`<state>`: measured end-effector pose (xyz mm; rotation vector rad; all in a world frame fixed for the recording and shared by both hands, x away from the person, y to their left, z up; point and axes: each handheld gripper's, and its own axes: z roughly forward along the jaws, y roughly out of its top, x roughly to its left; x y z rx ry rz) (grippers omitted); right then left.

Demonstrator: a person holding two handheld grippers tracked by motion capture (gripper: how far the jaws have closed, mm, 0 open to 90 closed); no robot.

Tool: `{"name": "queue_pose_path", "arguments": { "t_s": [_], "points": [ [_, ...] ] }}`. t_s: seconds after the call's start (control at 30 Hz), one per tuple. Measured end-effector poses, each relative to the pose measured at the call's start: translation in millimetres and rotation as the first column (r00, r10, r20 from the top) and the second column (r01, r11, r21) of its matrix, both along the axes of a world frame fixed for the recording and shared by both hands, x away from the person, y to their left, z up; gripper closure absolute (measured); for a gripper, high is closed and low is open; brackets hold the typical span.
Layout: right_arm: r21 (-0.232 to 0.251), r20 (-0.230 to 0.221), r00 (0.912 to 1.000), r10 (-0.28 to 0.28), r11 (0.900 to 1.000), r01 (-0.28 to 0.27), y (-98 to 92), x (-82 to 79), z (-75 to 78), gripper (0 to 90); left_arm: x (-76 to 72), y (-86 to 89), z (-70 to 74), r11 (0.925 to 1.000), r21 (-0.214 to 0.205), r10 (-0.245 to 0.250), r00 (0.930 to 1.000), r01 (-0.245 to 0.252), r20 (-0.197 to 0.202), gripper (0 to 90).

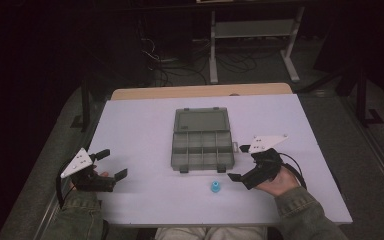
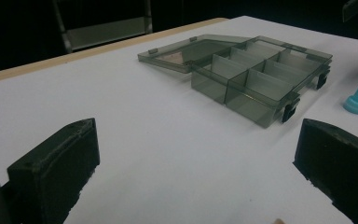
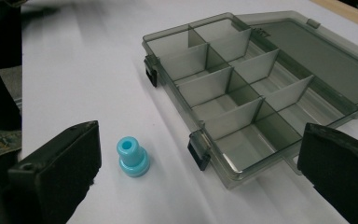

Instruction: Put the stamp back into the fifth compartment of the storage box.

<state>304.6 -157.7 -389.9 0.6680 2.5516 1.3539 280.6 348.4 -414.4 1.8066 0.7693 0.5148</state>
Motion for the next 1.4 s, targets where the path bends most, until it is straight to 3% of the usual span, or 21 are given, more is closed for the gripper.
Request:
{"name": "queue_pose_path", "arguments": {
  "t_s": [0.73, 1.2, 1.4],
  "points": [
    [-0.087, -0.067, 0.9923, 0.104, 0.9902, -0.109, 29.5, -2.7, -15.9, 0.0, 0.0, -0.2, -0.1, 1.0000, 0.000, -0.003, 1.0000, 0.003, 0.001, 0.0],
    [-0.146, -0.088, 0.9829, 0.162, 0.9740, -0.174, 48.0, -8.6, -23.2, 0.0, 0.0, -0.2, -0.1, 1.0000, 0.001, -0.007, 1.0000, 0.007, 0.001, 0.0],
    [-0.182, -0.128, 0.9694, 0.210, 0.9559, -0.231, 55.3, -9.3, -28.3, 3.8, 0.0, -0.4, -0.3, 1.0000, 0.000, -0.009, 1.0000, 0.009, 0.001, 0.0]
  ]
}}
